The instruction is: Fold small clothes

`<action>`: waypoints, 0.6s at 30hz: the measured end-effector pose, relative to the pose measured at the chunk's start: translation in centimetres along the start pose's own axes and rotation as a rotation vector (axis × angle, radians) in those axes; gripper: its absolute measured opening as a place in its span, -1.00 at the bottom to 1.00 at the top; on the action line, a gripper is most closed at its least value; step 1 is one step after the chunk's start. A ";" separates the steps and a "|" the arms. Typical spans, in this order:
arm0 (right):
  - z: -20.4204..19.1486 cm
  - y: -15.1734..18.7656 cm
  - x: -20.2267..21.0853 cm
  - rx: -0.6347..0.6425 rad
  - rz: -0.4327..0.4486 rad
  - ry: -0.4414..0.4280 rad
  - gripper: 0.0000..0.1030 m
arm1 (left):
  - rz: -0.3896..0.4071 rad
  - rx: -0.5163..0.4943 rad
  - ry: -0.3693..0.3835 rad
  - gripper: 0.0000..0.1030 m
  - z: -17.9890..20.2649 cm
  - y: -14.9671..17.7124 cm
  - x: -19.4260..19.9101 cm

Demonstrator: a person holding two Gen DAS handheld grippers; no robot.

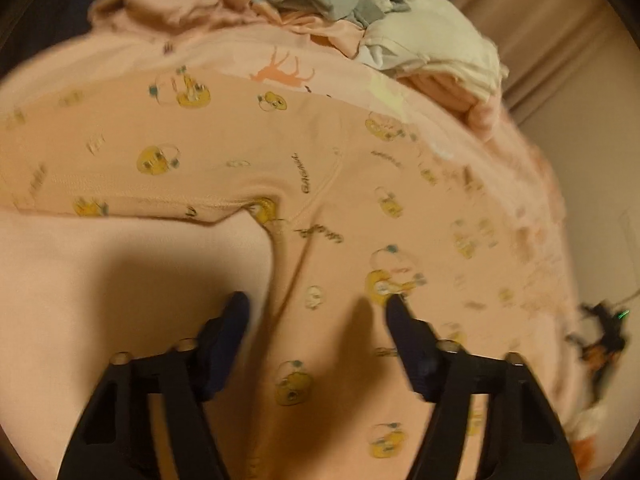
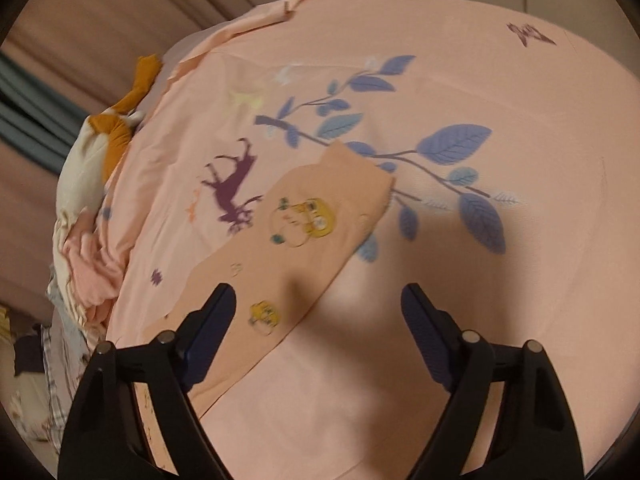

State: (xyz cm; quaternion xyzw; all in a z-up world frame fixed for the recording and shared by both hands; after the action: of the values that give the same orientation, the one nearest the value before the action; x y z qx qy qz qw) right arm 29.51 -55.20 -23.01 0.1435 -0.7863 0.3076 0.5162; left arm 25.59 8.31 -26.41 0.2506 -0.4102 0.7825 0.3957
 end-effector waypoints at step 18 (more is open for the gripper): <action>3.5 -3.0 -4.9 -0.255 0.080 -0.225 -0.85 | 0.016 -0.030 -0.109 -0.47 -1.0 0.2 0.3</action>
State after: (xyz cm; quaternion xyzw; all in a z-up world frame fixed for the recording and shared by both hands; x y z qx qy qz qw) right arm 30.70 -60.22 -27.40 0.0792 -0.8768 0.2076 0.4264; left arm 25.19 9.22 -26.83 0.2838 -0.4448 0.7647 0.3699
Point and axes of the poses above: each gripper's, at about its wrist camera, not at the fingertips, and x roughly against the way its jaws point, z to its right, y to its underside, the point moved 5 cm from there along -x, roughly the way its jaws point, and after that the axes turned 12 degrees about y, right-handed, at the moved point
